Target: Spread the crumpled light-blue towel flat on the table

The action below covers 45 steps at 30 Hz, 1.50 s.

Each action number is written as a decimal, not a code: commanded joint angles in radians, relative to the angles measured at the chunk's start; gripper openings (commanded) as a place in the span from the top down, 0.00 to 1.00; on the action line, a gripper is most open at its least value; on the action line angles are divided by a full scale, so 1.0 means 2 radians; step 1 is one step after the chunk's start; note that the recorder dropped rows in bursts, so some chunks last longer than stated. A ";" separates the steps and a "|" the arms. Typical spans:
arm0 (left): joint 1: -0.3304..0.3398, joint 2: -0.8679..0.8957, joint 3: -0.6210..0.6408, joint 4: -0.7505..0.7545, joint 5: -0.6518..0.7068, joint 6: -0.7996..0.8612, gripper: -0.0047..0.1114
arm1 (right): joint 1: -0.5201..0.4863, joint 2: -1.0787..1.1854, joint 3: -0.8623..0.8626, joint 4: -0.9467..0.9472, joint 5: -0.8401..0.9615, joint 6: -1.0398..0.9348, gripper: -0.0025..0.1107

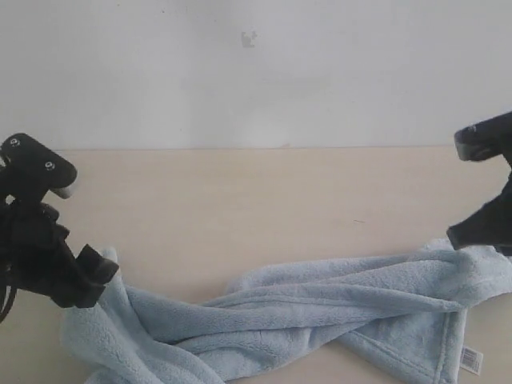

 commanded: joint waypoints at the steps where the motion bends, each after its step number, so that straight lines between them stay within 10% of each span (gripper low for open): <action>1: 0.036 0.045 -0.046 0.007 0.075 -0.109 0.33 | -0.004 0.040 -0.001 -0.003 0.037 0.013 0.62; 4: 0.036 0.063 -0.082 0.007 0.109 -0.124 0.33 | -0.004 0.052 -0.001 0.030 0.014 -0.024 0.60; 7: 0.036 0.104 -0.084 0.008 0.070 -0.124 0.33 | -0.004 0.082 -0.001 0.028 0.019 -0.012 0.37; 12: 0.036 0.176 -0.156 0.010 0.073 -0.124 0.33 | -0.032 0.091 -0.001 0.017 0.045 0.053 0.35; 18: 0.041 0.254 -0.166 0.092 0.048 -0.133 0.33 | -0.232 0.091 -0.001 0.527 0.012 -0.322 0.35; 22: 0.043 0.265 -0.173 0.096 0.044 -0.133 0.34 | -0.261 0.091 -0.001 0.628 0.013 -0.393 0.35; 33: 0.043 0.267 -0.183 0.101 0.079 -0.123 0.80 | -0.248 0.174 -0.001 0.725 0.025 -0.484 0.38; 38: 0.043 0.267 -0.183 0.103 0.080 -0.112 0.92 | -0.248 0.182 -0.001 0.764 0.018 -0.532 0.56; 42: 0.043 0.264 -0.183 0.104 0.084 -0.105 0.92 | -0.248 0.181 -0.001 0.765 0.019 -0.537 0.96; 45: 0.043 0.241 -0.183 0.104 0.094 -0.105 0.92 | -0.248 0.178 -0.001 0.777 0.024 -0.537 0.97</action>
